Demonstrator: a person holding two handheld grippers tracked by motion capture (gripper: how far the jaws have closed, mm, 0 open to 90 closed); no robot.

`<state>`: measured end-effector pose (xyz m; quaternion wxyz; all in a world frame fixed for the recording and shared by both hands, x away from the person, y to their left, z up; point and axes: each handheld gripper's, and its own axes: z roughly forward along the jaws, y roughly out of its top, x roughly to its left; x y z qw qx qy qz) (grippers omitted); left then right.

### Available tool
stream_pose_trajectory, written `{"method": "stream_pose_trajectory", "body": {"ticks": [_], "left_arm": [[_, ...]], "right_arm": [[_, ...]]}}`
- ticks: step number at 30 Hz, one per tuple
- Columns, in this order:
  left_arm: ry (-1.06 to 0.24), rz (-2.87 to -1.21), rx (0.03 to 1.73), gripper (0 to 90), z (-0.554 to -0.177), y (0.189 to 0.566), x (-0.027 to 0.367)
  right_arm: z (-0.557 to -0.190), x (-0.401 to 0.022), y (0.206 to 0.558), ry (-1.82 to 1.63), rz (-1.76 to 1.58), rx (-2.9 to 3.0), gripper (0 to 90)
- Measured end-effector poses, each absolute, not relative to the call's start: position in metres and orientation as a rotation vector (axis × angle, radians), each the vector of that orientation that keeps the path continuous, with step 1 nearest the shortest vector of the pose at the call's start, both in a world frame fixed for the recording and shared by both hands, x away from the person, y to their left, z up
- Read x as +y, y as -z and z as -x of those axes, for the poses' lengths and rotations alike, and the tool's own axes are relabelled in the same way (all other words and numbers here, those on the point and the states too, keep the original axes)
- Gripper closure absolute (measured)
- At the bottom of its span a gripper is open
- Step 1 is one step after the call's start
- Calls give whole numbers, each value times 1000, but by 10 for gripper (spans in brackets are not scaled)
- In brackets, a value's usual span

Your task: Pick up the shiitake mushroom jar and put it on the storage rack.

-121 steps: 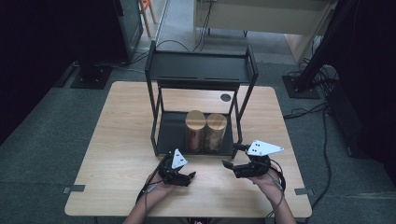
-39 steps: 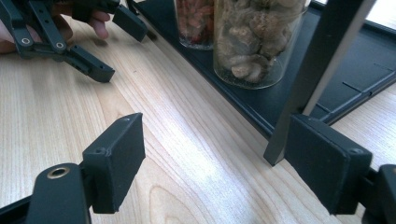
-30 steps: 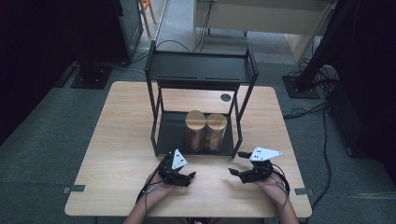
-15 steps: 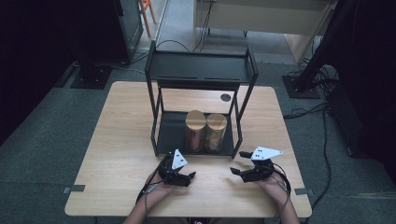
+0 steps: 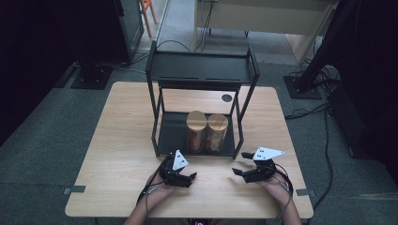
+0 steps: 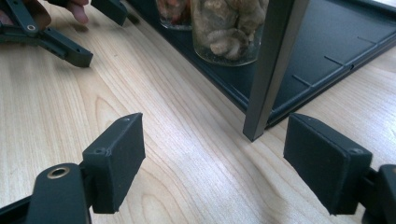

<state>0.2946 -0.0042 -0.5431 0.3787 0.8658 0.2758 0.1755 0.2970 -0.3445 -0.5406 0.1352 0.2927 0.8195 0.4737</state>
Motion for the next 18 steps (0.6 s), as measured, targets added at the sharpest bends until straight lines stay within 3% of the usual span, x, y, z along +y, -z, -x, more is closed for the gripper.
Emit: {"method": "stream_pose_trajectory", "body": {"ticks": [18], "left_arm": [[-450, -2213, 702, 202, -295, 543, -4]], "right_arm": [[-300, -351, 544, -1363, -866, 2381, 202]]}}
